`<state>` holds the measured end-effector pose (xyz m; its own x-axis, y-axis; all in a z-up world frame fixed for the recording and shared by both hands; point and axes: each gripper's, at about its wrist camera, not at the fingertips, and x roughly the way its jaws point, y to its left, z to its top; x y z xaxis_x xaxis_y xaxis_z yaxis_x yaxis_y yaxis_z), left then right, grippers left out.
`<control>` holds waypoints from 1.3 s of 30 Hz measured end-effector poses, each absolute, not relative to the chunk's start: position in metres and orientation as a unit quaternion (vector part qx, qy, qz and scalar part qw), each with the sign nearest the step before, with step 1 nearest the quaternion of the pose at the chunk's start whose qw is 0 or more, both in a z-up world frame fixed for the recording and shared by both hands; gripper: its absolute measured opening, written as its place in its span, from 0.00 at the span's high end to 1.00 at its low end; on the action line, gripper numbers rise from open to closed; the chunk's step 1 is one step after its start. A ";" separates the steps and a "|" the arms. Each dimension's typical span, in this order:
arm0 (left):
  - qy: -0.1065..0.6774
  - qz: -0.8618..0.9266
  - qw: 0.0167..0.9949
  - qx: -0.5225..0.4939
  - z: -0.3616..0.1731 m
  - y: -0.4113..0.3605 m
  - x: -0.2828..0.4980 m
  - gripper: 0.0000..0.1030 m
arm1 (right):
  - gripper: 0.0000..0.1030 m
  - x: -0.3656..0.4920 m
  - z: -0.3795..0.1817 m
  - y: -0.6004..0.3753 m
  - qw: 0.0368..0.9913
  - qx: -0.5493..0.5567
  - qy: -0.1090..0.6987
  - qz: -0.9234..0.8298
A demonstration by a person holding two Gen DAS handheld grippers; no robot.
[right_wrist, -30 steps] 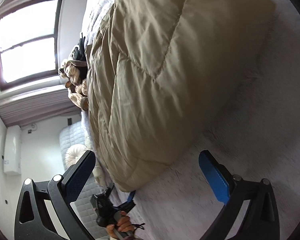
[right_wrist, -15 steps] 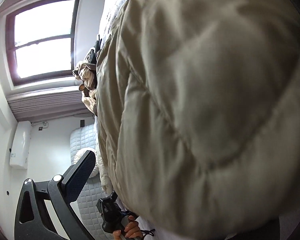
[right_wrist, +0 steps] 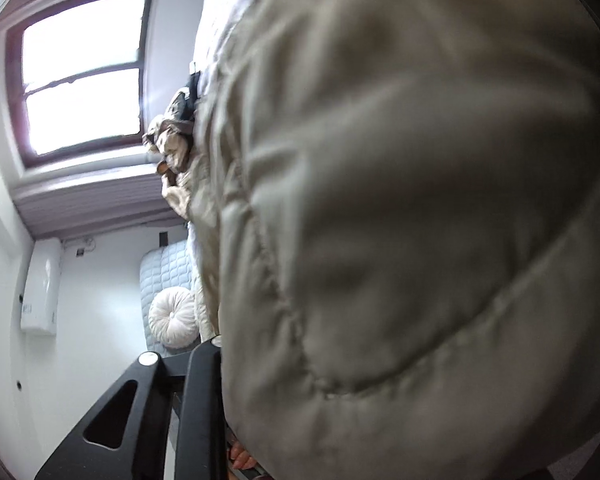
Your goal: Fold large clothes
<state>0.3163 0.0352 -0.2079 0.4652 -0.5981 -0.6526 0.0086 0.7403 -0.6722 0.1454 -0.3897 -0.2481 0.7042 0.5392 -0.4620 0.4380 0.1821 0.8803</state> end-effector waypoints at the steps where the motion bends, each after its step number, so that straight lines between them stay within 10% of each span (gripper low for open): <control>1: 0.480 -0.193 0.802 -0.299 -0.203 0.035 0.312 0.79 | 0.76 0.144 -0.244 -0.391 0.669 0.636 0.382 0.045; 25: 0.612 -0.245 0.708 -0.254 -0.201 0.136 0.089 0.78 | 0.77 -0.068 -0.227 -0.343 0.635 0.635 0.437 0.050; 39: 0.652 -0.267 0.700 -0.120 -0.157 0.142 0.070 0.78 | 0.49 -0.088 -0.206 -0.335 0.628 0.572 0.527 -0.015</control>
<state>0.0704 0.1424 -0.1569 0.0083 -0.5304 -0.8477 0.2168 0.8285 -0.5163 -0.0883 -0.3352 -0.2057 0.4433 0.5854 -0.6788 0.6220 0.3445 0.7032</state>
